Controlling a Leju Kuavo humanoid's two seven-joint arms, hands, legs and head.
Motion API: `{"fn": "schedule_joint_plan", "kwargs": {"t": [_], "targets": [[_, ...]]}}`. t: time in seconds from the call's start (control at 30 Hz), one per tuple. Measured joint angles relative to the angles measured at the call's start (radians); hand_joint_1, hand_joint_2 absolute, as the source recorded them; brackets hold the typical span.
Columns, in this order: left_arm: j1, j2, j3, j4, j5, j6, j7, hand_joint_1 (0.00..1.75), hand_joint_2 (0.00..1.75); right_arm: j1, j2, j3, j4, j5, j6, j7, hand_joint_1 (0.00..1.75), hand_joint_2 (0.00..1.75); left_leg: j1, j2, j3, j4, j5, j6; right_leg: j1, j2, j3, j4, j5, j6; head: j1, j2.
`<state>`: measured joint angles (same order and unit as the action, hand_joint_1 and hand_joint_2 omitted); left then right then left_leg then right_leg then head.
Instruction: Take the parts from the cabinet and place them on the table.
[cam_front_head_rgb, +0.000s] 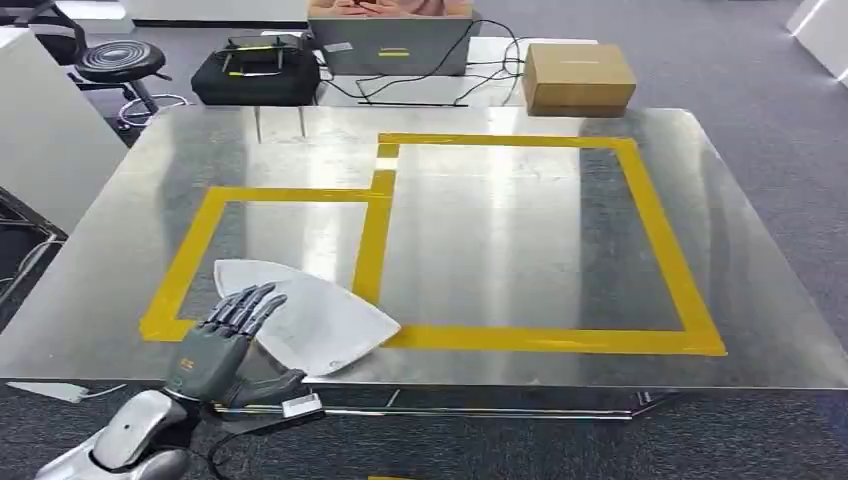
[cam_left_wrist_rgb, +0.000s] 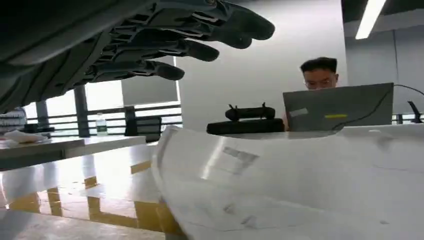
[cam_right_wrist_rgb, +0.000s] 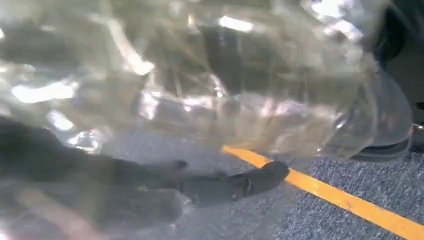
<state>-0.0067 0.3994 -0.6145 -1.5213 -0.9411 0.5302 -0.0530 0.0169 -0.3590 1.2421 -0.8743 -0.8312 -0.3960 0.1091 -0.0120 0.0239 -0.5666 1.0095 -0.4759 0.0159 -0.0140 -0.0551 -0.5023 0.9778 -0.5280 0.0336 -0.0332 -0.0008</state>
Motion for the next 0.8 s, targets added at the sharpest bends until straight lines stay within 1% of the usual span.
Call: {"fn": "schedule_joint_plan", "kwargs": {"t": [0.1,0.17,0.2,0.23,0.27,0.3,0.33,0.37,0.4,0.43,0.47,0.5,0.53,0.57,0.6,0.67,0.7,0.73,0.77,0.8], "targets": [[0.015,0.009,0.011,-0.005,-0.008,-0.01,0.006,0.0,0.0,0.001,0.0,0.0,-0.005,-0.006,-0.013,0.0,0.0,0.0,-0.003,0.0,-0.001,0.003,-0.004,0.007,-0.003,-0.001,0.002,-0.001,0.0,0.008,0.0,0.0],[0.025,0.011,0.022,-0.009,-0.015,-0.012,0.01,0.0,0.0,0.001,0.0,0.0,-0.01,-0.01,-0.018,0.0,0.0,0.0,-0.004,-0.001,-0.001,0.0,0.004,0.016,-0.004,-0.003,0.005,-0.003,0.006,0.018,0.0,0.0],[0.027,0.013,0.025,-0.014,-0.016,-0.016,0.013,0.0,0.0,0.001,0.0,0.0,-0.011,-0.011,-0.021,0.0,0.0,0.0,0.006,-0.001,0.003,-0.013,0.014,0.024,-0.006,0.007,-0.001,0.004,-0.009,0.021,0.0,0.0],[0.026,0.014,0.027,-0.016,-0.018,-0.022,0.016,0.0,0.0,0.001,0.0,0.0,-0.012,-0.013,-0.022,0.0,0.0,0.0,0.006,-0.001,0.001,-0.015,0.017,0.028,-0.004,0.028,-0.013,0.028,-0.037,0.021,0.003,0.0],[0.027,0.014,0.029,-0.018,-0.022,-0.027,0.018,0.0,0.0,0.002,0.0,0.0,-0.013,-0.014,-0.025,0.0,0.0,0.0,0.006,-0.002,-0.003,-0.015,0.018,0.03,-0.005,0.042,-0.038,0.089,-0.079,0.02,0.006,0.0],[0.03,0.013,0.029,-0.018,-0.025,-0.029,0.021,0.0,0.0,0.002,-0.002,0.0,-0.013,-0.017,-0.027,0.0,0.0,0.0,0.005,-0.003,-0.007,-0.015,0.02,0.032,-0.006,0.049,-0.076,0.178,-0.124,0.021,0.007,0.0],[0.035,0.013,0.03,-0.018,-0.027,-0.029,0.021,0.0,0.0,0.003,-0.002,0.0,-0.013,-0.019,-0.029,0.0,0.0,0.0,0.004,-0.004,-0.01,-0.014,0.021,0.034,-0.005,0.052,-0.113,0.263,-0.158,0.022,0.007,0.0],[0.04,0.013,0.031,-0.018,-0.029,-0.029,0.023,0.0,0.0,0.005,-0.002,0.0,-0.013,-0.021,-0.029,0.0,0.0,0.0,0.003,-0.005,-0.013,-0.014,0.024,0.033,-0.005,0.052,-0.135,0.314,-0.17,0.022,0.007,0.0],[0.043,0.013,0.032,-0.018,-0.032,-0.029,0.024,0.0,0.0,0.007,-0.002,0.0,-0.013,-0.023,-0.03,0.0,0.0,0.0,0.004,-0.007,-0.015,-0.014,0.026,0.03,-0.005,0.052,-0.133,0.312,-0.152,0.023,0.006,0.0],[0.044,0.013,0.033,-0.018,-0.034,-0.029,0.026,0.0,0.0,0.008,-0.002,0.0,-0.013,-0.025,-0.031,0.0,0.0,0.0,0.004,-0.01,-0.016,-0.014,0.028,0.027,-0.006,0.052,-0.107,0.263,-0.113,0.021,0.007,0.0],[0.044,0.013,0.034,-0.018,-0.034,-0.031,0.027,0.0,0.0,0.008,-0.003,0.0,-0.013,-0.026,-0.031,0.0,0.0,0.0,0.005,-0.012,-0.016,-0.013,0.031,0.024,-0.006,0.052,-0.065,0.182,-0.066,0.02,0.006,0.0],[0.044,0.013,0.034,-0.018,-0.034,-0.032,0.029,0.0,0.0,0.007,-0.004,0.0,-0.014,-0.026,-0.031,0.0,0.0,0.0,0.006,-0.014,-0.016,-0.013,0.032,0.021,-0.007,0.052,-0.015,0.088,-0.026,0.018,0.007,0.0],[0.044,0.013,0.037,-0.018,-0.034,-0.034,0.032,0.0,0.0,0.005,-0.005,0.0,-0.014,-0.027,-0.032,0.0,0.0,0.0,0.005,-0.015,-0.018,-0.011,0.035,0.015,-0.007,0.054,0.021,0.014,-0.024,0.015,0.007,0.0],[0.044,0.013,0.041,-0.018,-0.034,-0.034,0.034,0.0,0.0,0.004,-0.005,0.0,-0.015,-0.027,-0.032,0.0,0.0,0.0,0.001,-0.019,-0.025,-0.008,0.04,0.008,-0.003,0.057,0.039,0.002,-0.02,0.011,0.007,0.0],[0.046,0.014,0.045,-0.02,-0.035,-0.035,0.035,0.0,0.0,0.004,-0.005,0.0,-0.016,-0.027,-0.032,0.0,0.0,0.0,0.0,-0.019,-0.027,-0.007,0.046,0.0,-0.003,0.056,0.031,0.002,-0.019,0.008,0.006,0.0],[0.048,0.016,0.051,-0.023,-0.04,-0.035,0.038,0.0,0.0,0.004,-0.005,0.0,-0.016,-0.028,-0.032,0.0,0.0,0.0,0.003,-0.021,-0.028,-0.009,0.055,-0.013,0.001,0.056,0.021,0.004,-0.015,-0.001,0.006,0.0],[0.049,0.018,0.053,-0.024,-0.044,-0.035,0.039,0.0,0.0,0.006,-0.005,0.001,-0.016,-0.028,-0.032,0.001,0.0,0.0,0.005,-0.022,-0.033,-0.006,0.053,-0.017,-0.004,0.053,0.013,-0.001,-0.006,-0.014,0.008,0.0],[0.051,0.019,0.053,-0.024,-0.046,-0.036,0.039,0.0,0.0,0.004,-0.005,0.001,-0.016,-0.028,-0.032,0.002,0.0,0.0,0.008,-0.021,-0.039,0.011,0.019,-0.026,-0.005,0.049,0.006,-0.001,0.0,-0.025,0.004,0.0],[0.053,0.021,0.057,-0.026,-0.049,-0.038,0.04,0.0,0.0,0.003,-0.005,0.0,-0.016,-0.028,-0.032,0.005,0.0,0.0,0.009,-0.022,-0.057,0.062,-0.037,-0.033,-0.005,0.048,-0.002,-0.001,0.005,-0.033,0.003,0.0],[0.053,0.021,0.059,-0.026,-0.051,-0.041,0.042,0.0,0.0,0.002,-0.005,0.0,-0.016,-0.029,-0.032,0.008,0.0,0.0,0.011,-0.022,-0.082,0.139,-0.096,-0.038,-0.004,0.046,-0.004,-0.001,0.013,-0.036,0.002,0.0]]}}
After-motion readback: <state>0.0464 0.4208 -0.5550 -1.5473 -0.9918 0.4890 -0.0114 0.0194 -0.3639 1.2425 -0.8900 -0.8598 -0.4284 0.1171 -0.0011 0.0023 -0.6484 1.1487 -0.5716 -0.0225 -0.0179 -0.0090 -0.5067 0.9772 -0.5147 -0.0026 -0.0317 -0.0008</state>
